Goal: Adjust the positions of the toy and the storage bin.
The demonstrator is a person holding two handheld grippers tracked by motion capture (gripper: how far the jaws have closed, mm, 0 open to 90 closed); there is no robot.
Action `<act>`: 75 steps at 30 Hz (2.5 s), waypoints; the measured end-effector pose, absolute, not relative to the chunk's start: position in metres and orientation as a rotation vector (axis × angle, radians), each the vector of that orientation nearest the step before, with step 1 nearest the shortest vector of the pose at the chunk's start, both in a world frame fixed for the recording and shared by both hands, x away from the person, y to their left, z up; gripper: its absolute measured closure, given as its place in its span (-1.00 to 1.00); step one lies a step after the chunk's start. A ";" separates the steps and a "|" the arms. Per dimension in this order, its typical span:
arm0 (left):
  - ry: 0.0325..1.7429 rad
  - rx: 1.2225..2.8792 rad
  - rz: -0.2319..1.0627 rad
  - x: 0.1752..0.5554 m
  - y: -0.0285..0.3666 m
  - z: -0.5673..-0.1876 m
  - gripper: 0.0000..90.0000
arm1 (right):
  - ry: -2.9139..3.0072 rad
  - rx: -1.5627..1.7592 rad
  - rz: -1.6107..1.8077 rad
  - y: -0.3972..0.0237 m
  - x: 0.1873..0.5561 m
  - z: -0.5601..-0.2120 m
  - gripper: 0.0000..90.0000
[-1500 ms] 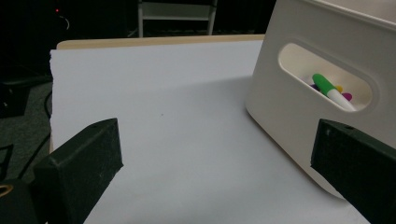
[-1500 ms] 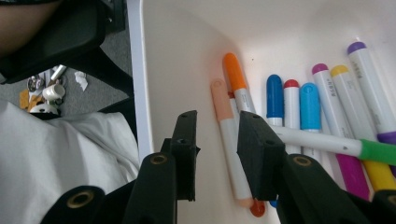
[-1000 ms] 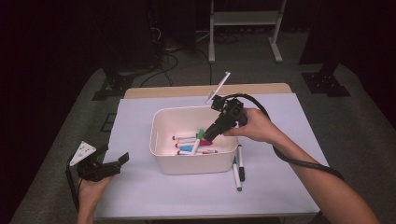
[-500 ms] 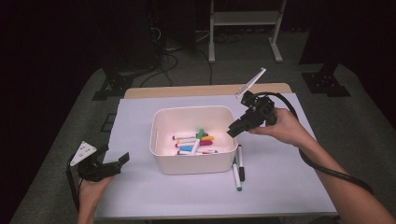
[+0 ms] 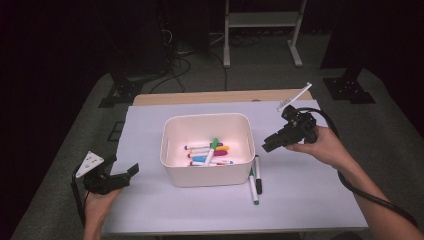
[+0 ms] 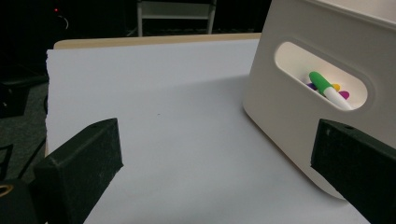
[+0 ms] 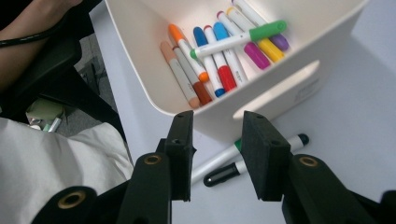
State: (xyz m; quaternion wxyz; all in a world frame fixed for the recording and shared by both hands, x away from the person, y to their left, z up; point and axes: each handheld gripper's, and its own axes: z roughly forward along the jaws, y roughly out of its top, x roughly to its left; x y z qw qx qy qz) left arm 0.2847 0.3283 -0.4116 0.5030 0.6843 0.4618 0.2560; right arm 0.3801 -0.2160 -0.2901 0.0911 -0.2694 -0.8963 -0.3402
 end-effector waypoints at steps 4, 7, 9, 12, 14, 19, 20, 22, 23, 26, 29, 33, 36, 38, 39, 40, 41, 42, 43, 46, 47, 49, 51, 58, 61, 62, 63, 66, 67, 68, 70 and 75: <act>1.117 1.652 0.620 0.284 0.329 -0.412 -0.99 | -2.640 -0.841 -1.012 -0.226 0.379 -0.308 0.38; 1.117 1.652 0.619 0.284 0.329 -0.412 -0.99 | -2.634 -0.846 -1.006 -0.228 0.379 -0.315 0.38; 1.117 1.653 0.620 0.285 0.329 -0.412 -0.98 | -2.632 -0.866 -0.989 -0.228 0.378 -0.324 0.36; 1.117 1.653 0.619 0.284 0.329 -0.412 -0.99 | -2.623 -0.876 -0.980 -0.228 0.378 -0.337 0.37; 1.116 1.654 0.620 0.284 0.329 -0.411 -0.99 | -2.623 -0.888 -0.969 -0.227 0.378 -0.343 0.36; 1.117 1.650 0.621 0.284 0.330 -0.411 -0.98 | -2.625 -0.902 -0.951 -0.224 0.378 -0.360 0.34; 1.117 1.648 0.622 0.284 0.330 -0.411 -0.98 | -2.635 -0.914 -0.935 -0.222 0.377 -0.367 0.33; 1.118 1.650 0.623 0.284 0.331 -0.411 -0.99 | -2.638 -0.921 -0.930 -0.221 0.377 -0.370 0.32; 1.120 1.648 0.624 0.284 0.331 -0.411 -0.99 | -2.634 -0.924 -0.926 -0.220 0.377 -0.373 0.32; 1.120 1.648 0.623 0.284 0.331 -0.411 -0.99 | -2.645 -0.933 -0.918 -0.217 0.377 -0.381 0.32; 1.119 1.646 0.623 0.284 0.331 -0.411 -0.98 | -2.663 -0.958 -0.903 -0.212 0.376 -0.391 0.32; 1.119 1.644 0.623 0.283 0.332 -0.411 -0.98 | -2.681 -0.996 -0.881 -0.208 0.376 -0.401 0.30; 1.119 1.642 0.623 0.283 0.332 -0.411 -0.98 | -2.681 -1.029 -0.880 -0.205 0.377 -0.407 0.29; 1.119 1.642 0.623 0.283 0.332 -0.411 -0.98 | -2.681 -1.043 -0.875 -0.203 0.378 -0.411 0.29; 1.120 1.641 0.622 0.283 0.332 -0.411 -0.99 | -2.685 -1.046 -0.870 -0.202 0.379 -0.412 0.27; 1.121 1.641 0.622 0.283 0.332 -0.411 -0.99 | -2.680 -1.058 -0.864 -0.201 0.380 -0.414 0.27; 1.121 1.642 0.621 0.283 0.333 -0.411 -0.99 | -2.681 -1.067 -0.860 -0.200 0.380 -0.415 0.26; 1.122 1.641 0.621 0.283 0.333 -0.411 -0.98 | -2.679 -1.076 -0.859 -0.199 0.381 -0.416 0.26; 1.122 1.640 0.621 0.283 0.333 -0.411 -0.99 | -2.675 -1.088 -0.860 -0.199 0.382 -0.418 0.26; 1.122 1.640 0.622 0.283 0.333 -0.411 -0.99 | -2.678 -1.116 -0.867 -0.199 0.383 -0.419 0.24; 1.122 1.640 0.621 0.283 0.333 -0.411 -0.98 | -2.687 -1.121 -0.869 -0.199 0.383 -0.419 0.22; 1.122 1.640 0.622 0.283 0.333 -0.411 -0.99 | -2.687 -1.148 -0.880 -0.199 0.384 -0.420 0.20; 1.122 1.640 0.621 0.283 0.333 -0.411 -0.99 | -2.689 -1.165 -0.871 -0.198 0.385 -0.421 0.17; 1.122 1.641 0.623 0.283 0.333 -0.411 -0.99 | -2.730 -1.215 -0.855 -0.194 0.386 -0.429 0.16; 1.123 1.640 0.622 0.283 0.334 -0.411 -0.99 | -2.761 -1.236 -0.848 -0.194 0.385 -0.430 0.18; 1.123 1.639 0.622 0.283 0.334 -0.411 -0.98 | -2.775 -1.249 -0.830 -0.195 0.384 -0.430 0.21; 1.122 1.639 0.623 0.283 0.334 -0.411 -0.99 | -2.780 -1.244 -0.824 -0.196 0.384 -0.431 0.24; 1.122 1.641 0.623 0.283 0.333 -0.411 -0.98 | -2.755 -1.258 -0.826 -0.202 0.382 -0.432 0.34; 1.120 1.641 0.622 0.283 0.333 -0.411 -0.98 | -2.754 -1.262 -0.825 -0.204 0.382 -0.432 0.36; 1.120 1.641 0.622 0.283 0.333 -0.411 -0.99 | -2.749 -1.270 -0.822 -0.206 0.381 -0.432 0.40; 1.119 1.637 0.620 0.283 0.332 -0.411 -0.98 | -2.744 -1.275 -0.819 -0.211 0.381 -0.431 0.46; 1.118 1.633 0.619 0.283 0.331 -0.411 -0.99 | -2.744 -1.272 -0.813 -0.224 0.380 -0.430 0.61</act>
